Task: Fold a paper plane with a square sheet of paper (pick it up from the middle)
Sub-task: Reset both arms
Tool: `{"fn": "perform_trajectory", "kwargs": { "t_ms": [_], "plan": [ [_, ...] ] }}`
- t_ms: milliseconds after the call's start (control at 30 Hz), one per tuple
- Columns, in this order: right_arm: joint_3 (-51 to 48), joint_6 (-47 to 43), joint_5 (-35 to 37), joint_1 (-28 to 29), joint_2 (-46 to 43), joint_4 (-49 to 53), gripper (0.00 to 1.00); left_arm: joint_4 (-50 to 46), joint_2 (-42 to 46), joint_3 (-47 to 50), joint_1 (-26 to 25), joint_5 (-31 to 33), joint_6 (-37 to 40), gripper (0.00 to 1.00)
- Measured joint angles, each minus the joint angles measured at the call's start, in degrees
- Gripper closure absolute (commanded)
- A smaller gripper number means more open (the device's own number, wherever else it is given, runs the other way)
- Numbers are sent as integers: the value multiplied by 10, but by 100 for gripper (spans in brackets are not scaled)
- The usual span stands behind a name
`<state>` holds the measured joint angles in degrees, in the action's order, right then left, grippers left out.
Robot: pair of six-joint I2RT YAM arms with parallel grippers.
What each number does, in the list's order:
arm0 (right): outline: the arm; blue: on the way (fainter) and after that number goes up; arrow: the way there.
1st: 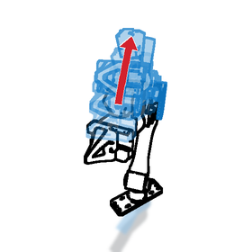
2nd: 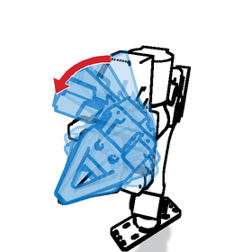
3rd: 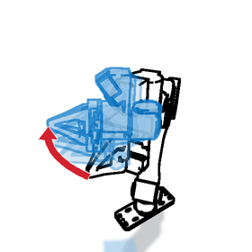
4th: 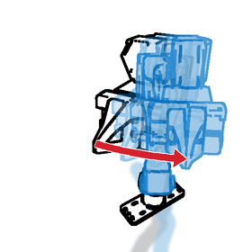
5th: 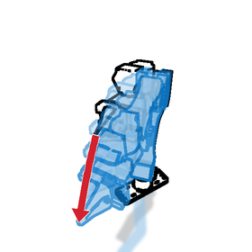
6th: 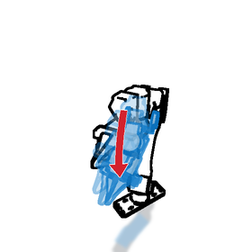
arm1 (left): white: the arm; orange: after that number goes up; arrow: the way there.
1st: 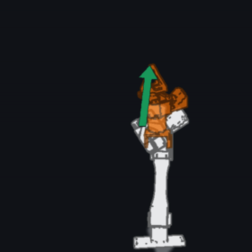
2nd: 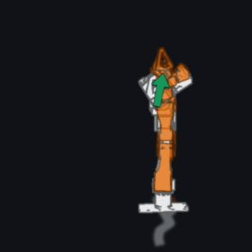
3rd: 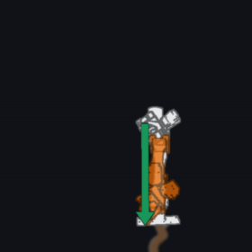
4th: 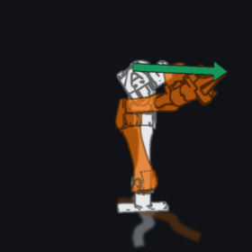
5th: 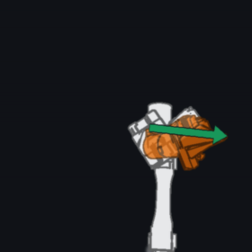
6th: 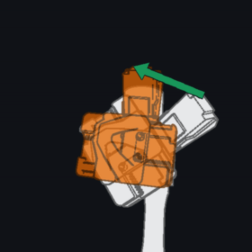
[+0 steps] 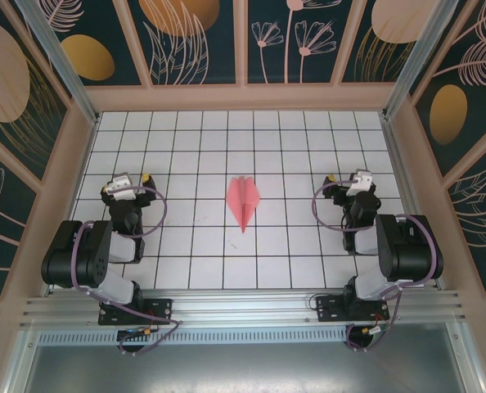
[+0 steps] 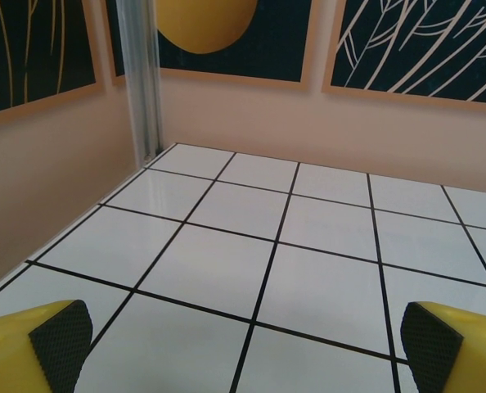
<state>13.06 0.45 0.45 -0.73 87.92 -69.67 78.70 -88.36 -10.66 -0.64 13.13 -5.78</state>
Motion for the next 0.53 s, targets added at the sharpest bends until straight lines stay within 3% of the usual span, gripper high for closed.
{"fn": "perform_trajectory", "kwargs": {
  "t_ms": [533],
  "plan": [
    [0,-1,-54,-23,0,-3,1,-11,0,-6,0,-38,4,2]
  ]
}}
